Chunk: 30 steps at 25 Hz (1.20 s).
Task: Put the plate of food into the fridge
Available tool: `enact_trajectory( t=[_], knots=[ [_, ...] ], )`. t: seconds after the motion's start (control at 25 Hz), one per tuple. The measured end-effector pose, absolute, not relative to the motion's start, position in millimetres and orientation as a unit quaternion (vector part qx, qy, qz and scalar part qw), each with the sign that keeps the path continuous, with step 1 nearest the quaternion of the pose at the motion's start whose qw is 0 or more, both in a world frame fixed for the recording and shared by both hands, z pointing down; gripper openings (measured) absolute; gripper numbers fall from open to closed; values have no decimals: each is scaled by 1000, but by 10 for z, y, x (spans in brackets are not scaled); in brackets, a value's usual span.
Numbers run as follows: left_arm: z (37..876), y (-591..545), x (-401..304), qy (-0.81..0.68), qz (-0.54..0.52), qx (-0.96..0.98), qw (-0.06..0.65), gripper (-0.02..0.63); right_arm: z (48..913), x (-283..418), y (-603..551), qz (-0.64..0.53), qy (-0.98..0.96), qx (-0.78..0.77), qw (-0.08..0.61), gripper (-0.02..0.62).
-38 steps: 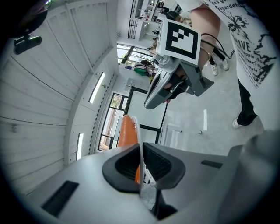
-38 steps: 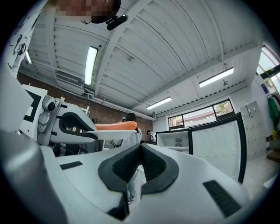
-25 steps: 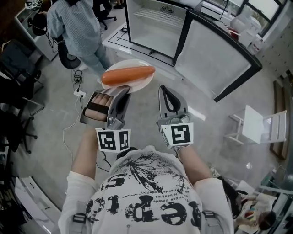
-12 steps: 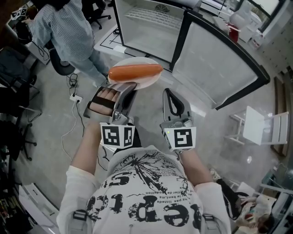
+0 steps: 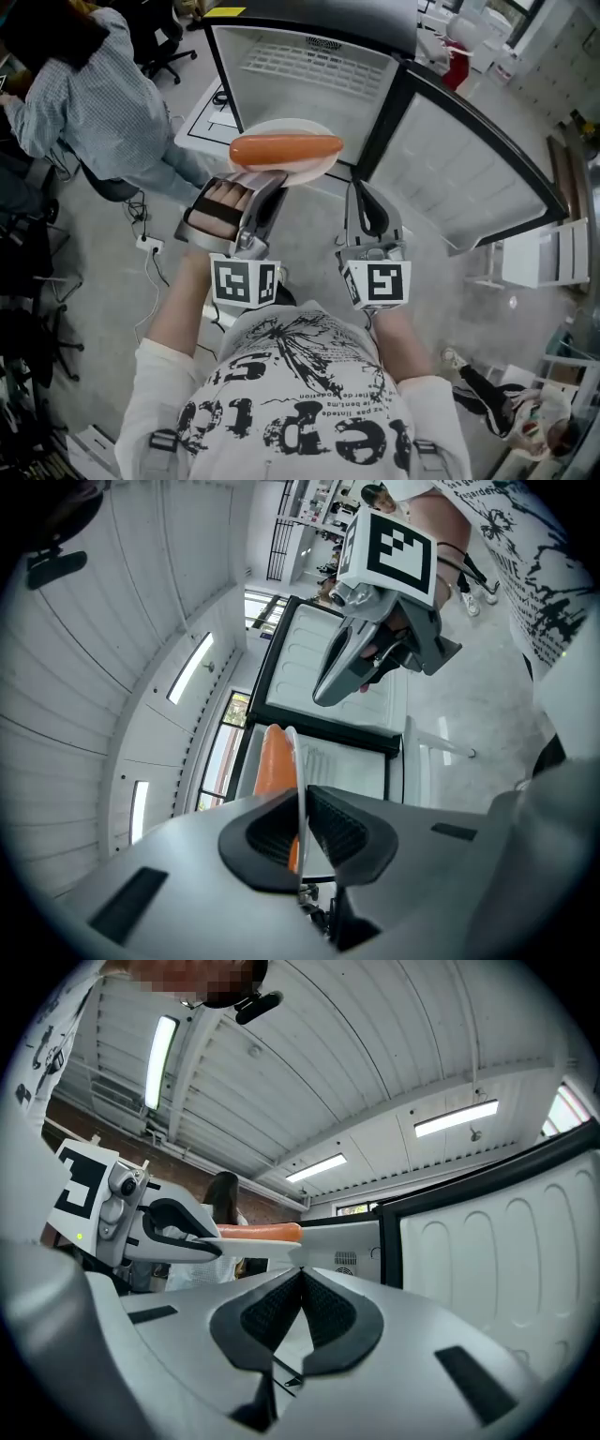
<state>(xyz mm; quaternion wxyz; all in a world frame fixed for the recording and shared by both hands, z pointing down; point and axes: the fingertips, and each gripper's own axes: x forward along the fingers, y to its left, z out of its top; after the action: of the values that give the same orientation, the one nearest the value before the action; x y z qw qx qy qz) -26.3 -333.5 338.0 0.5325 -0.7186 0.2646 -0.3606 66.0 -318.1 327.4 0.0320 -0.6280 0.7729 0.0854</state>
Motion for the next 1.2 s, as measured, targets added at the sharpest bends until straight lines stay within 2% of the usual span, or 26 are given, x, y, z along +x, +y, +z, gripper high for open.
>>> enact_trajectory(
  t=[0.28, 0.6, 1.2],
  knots=[
    [3390, -4259, -564, 230, -339, -729, 549, 29, 3308, 396, -4017, 77, 741, -666, 31, 2],
    [3549, -4881, -603, 169, -318, -742, 566, 29, 3374, 252, -4607, 73, 708, -702, 34, 2],
    [3675, -5569, -98, 137, -311, -753, 564, 31, 3567, 577, -5063, 44, 685, -727, 13, 2]
  ],
)
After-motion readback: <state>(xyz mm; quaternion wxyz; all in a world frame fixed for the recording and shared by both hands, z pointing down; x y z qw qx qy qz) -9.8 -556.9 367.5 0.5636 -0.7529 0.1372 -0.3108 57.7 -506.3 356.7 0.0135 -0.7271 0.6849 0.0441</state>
